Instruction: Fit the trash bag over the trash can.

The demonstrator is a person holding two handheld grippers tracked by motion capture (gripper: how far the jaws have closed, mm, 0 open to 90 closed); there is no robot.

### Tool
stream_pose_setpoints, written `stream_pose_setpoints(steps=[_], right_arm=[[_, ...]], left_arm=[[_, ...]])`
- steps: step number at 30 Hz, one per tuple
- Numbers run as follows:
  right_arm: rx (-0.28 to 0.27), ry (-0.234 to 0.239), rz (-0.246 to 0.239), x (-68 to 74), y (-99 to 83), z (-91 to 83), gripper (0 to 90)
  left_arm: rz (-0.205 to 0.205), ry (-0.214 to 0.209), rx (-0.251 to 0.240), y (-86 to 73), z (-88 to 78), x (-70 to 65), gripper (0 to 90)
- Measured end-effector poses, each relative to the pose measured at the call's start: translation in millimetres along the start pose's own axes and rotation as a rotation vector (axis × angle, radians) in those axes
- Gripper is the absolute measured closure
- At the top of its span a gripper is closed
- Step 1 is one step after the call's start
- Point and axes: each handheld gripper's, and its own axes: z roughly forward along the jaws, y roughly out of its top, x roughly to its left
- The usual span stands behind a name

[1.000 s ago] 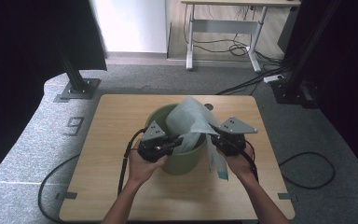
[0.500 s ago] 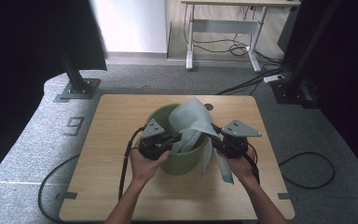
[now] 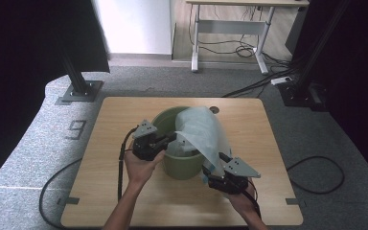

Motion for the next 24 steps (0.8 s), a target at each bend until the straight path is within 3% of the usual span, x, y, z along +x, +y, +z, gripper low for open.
stream_pose_setpoints(steps=[3, 5, 9, 13, 19, 24], right_arm=[[0.024, -0.025, 0.038, -4.4, -12.0, 11.9, 24.8], [0.037, -0.040, 0.051, -7.6, -17.6, 19.3, 32.5], [0.047, -0.055, 0.051, -17.4, -20.9, 25.9, 66.3], [0.020, -0.098, 0.033, -32.0, -11.8, 17.8, 86.3], [-0.073, -0.151, -0.045, -42.4, 27.6, -7.2, 88.6], [-0.153, -0.152, -0.114, -40.1, 69.1, -21.6, 88.6]], left_arm=[[-0.002, 0.001, -0.001, 0.0, -1.7, 1.6, 89.8], [-0.004, 0.004, -0.002, -0.3, -3.0, 2.8, 89.8], [-0.007, 0.010, -0.004, -1.2, -6.6, 7.0, 89.8], [-0.008, 0.014, -0.005, -2.8, -10.5, 10.7, 89.8], [-0.009, 0.013, -0.007, -5.7, -15.7, 15.7, 89.8], [-0.021, 0.030, -0.017, -8.1, -19.9, 23.2, 89.6]])
